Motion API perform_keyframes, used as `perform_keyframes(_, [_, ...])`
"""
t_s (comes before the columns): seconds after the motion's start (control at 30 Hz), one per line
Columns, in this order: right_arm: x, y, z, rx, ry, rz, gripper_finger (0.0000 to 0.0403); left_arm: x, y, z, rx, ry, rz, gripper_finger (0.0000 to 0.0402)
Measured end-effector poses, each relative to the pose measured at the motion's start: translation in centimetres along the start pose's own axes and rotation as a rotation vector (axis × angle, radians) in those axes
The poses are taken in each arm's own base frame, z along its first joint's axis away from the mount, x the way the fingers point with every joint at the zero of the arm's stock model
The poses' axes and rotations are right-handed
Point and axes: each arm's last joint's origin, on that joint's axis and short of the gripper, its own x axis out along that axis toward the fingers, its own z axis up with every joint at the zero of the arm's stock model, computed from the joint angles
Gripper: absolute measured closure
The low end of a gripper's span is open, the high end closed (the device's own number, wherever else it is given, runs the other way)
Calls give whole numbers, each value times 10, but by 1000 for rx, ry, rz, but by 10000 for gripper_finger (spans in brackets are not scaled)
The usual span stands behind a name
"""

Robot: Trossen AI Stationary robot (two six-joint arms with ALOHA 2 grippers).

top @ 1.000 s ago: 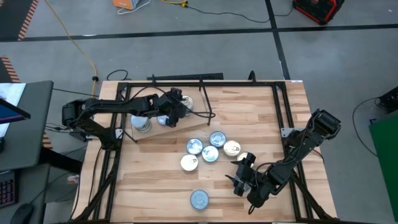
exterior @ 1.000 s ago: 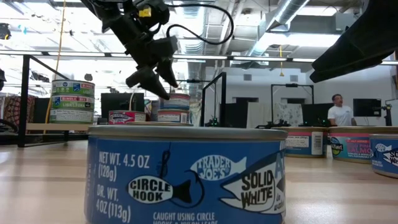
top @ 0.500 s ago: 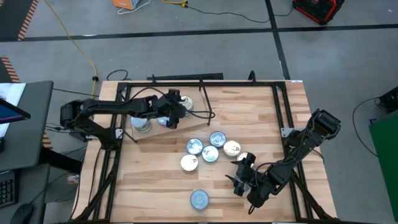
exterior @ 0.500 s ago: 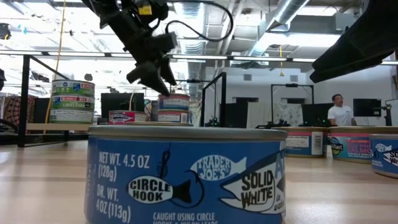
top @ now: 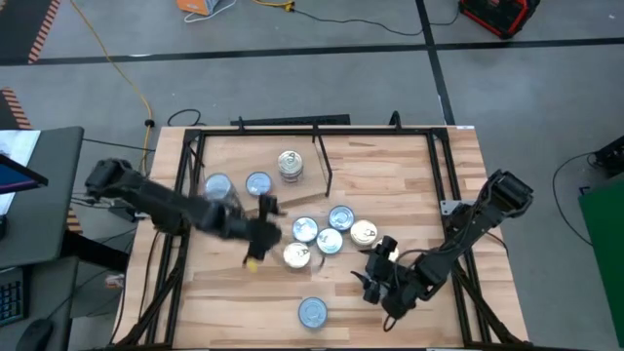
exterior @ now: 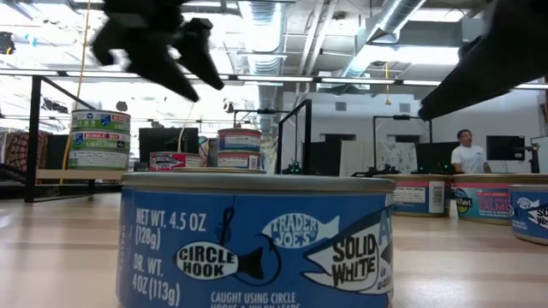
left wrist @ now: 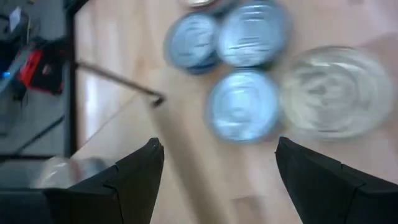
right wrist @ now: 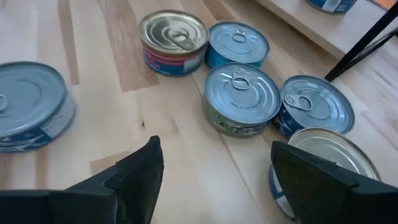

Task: Stack canned seafood by type on shelf
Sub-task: Stack the blue pink tuna can on top of the blue pink tuna can on the shelf

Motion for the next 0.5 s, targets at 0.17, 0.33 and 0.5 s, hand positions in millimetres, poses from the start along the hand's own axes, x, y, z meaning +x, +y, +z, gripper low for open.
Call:
perform_keyframes(0.17, [14,0,15,-29,-9,63,79,-7,-66,12,73,-25,3,107])
perform_keyframes(0.33, [26,0,34,-77,-77,127,79,-13,-108,15,27,-65,-11,107])
perform_keyframes(0.5, [38,-5,48,-106,-95,199,79,-12,-131,16,-86,-94,22,107])
